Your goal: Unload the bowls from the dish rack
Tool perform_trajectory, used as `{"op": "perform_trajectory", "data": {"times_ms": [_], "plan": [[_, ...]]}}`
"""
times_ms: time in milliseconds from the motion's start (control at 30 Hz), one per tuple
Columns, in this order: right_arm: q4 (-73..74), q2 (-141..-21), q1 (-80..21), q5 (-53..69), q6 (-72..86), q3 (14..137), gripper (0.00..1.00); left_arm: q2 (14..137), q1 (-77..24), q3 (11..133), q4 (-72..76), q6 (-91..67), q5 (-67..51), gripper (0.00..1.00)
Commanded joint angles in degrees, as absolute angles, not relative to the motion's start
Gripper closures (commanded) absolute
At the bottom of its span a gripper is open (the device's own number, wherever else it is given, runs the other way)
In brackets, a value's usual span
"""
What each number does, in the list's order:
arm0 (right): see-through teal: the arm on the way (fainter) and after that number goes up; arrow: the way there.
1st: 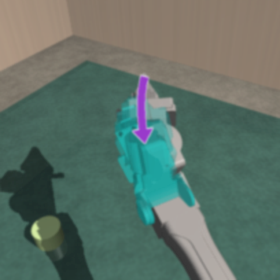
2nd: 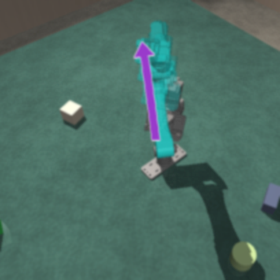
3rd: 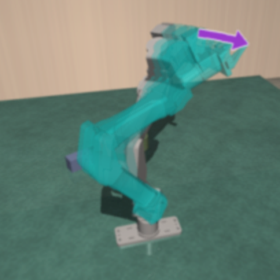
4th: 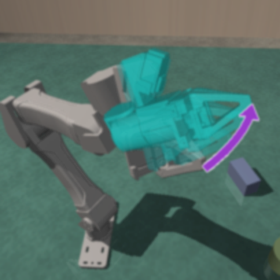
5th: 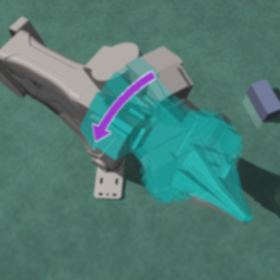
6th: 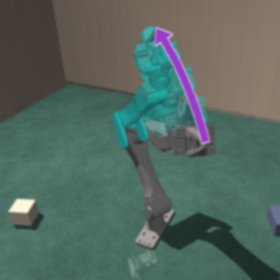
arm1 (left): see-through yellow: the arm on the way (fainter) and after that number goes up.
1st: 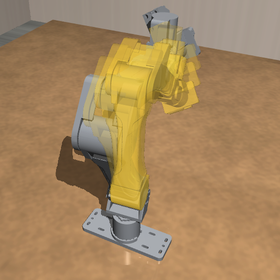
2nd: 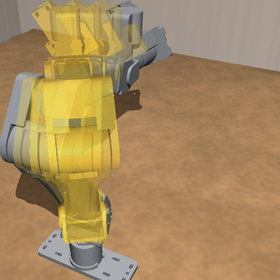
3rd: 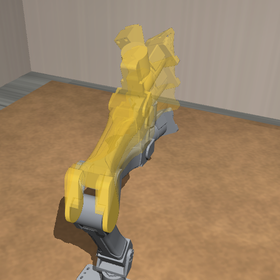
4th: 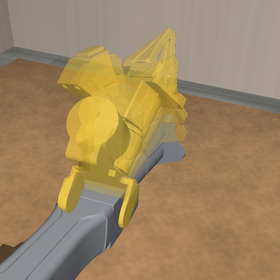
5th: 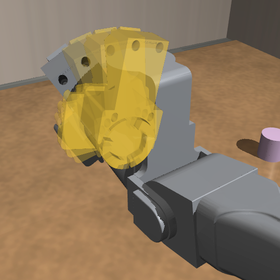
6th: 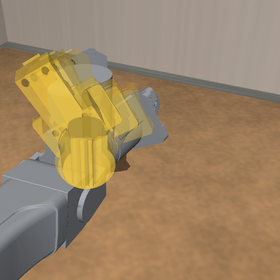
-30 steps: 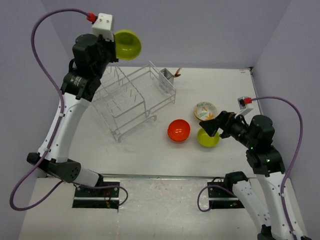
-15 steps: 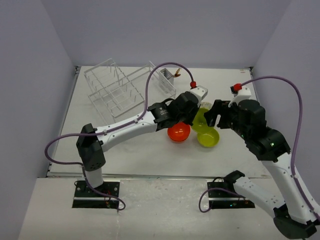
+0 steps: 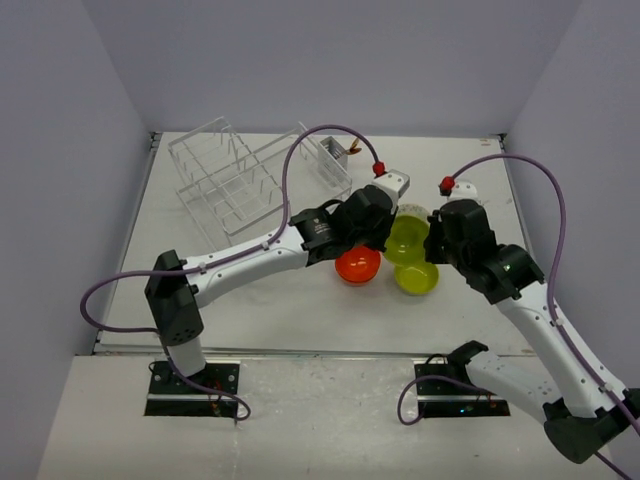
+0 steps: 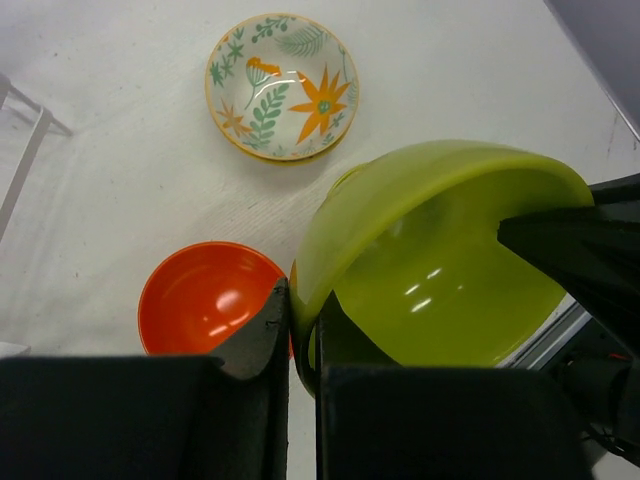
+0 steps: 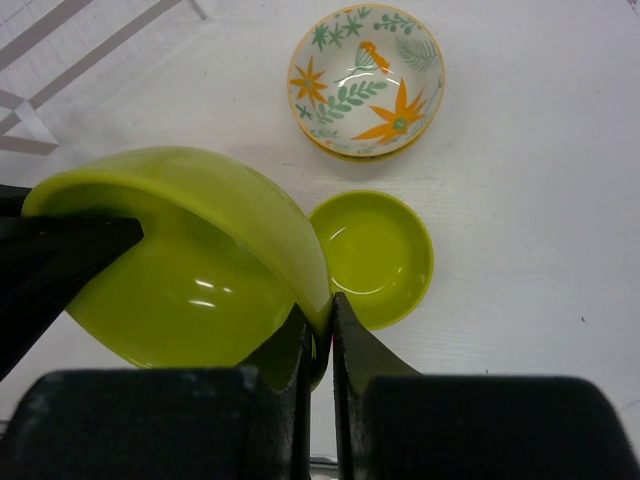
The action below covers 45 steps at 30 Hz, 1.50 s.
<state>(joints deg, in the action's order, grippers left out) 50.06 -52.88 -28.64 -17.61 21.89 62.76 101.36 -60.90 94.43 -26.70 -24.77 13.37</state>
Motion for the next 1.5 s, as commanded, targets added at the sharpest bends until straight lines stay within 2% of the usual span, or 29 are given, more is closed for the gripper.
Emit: {"op": "perform_trajectory", "data": {"times_ms": [0,200,267,300,433,633,867,1000,1033,1067,1100,1200,1233,1300,1333,1367,1467], "plan": [[47.6,-51.9,-28.7,-19.6,22.8,61.6,1.00,96.7,-60.8,93.5,-22.0,-26.1,11.9,1.00],[43.9,-51.1,-28.7,-20.9,25.5,57.4,1.00,94.1,-60.8,91.8,-19.2,-25.3,9.4,1.00],[43.7,-51.5,-26.7,-20.2,26.9,55.7,1.00,93.0,-60.8,91.7,-19.3,-25.2,9.9,0.28],[43.8,-52.0,-25.5,-19.2,27.1,55.0,1.00,92.4,-60.8,91.4,-19.5,-25.1,10.2,0.00],[43.4,-55.9,-15.2,-13.3,28.0,51.8,1.00,84.4,-60.9,87.9,-19.7,-26.1,14.5,0.00],[38.1,-59.0,-9.9,-4.1,28.2,45.8,1.00,69.6,-61.1,79.0,-19.7,-26.5,21.7,0.00],[39.3,-64.9,-7.0,-4.4,28.0,47.2,1.00,64.6,-61.1,73.0,-23.0,-25.8,23.9,0.00],[39.2,-68.2,-6.6,-1.2,27.3,47.6,0.94,63.6,-61.1,70.3,-23.6,-25.3,24.1,0.00],[39.4,-68.6,-6.6,-0.7,27.5,47.6,0.90,63.5,-61.1,70.1,-23.6,-25.1,24.7,0.00],[39.6,-68.4,-6.6,-0.3,27.9,47.6,0.79,63.2,-61.1,69.8,-24.3,-25.0,25.5,0.00],[40.0,-68.0,-6.6,-0.3,28.2,47.6,0.39,62.8,-61.1,69.8,-24.8,-25.0,26.2,0.00],[43.6,-64.6,-6.7,-3.5,28.7,50.4,0.05,61.5,-61.0,69.6,-26.5,-25.2,31.1,0.00],[44.7,-63.3,-6.7,-4.5,28.7,51.5,0.01,61.2,-61.0,69.4,-27.0,-25.7,32.9,0.00],[48.0,-58.2,-6.7,-7.0,28.2,53.8,0.01,59.3,-60.9,68.3,-29.3,-27.8,38.4,0.00],[48.9,-56.2,-6.8,-7.4,27.9,56.6,0.01,58.8,-58.9,67.6,-29.9,-28.6,44.6,0.00],[50.3,-52.2,-6.9,-7.5,26.8,58.1,0.01,58.3,-55.9,66.3,-31.5,-29.6,45.8,0.00],[51.7,-43.4,-7.1,-6.7,23.3,65.4,0.01,53.2,-39.1,63.8,-31.9,-28.4,35.4,0.00]]}}
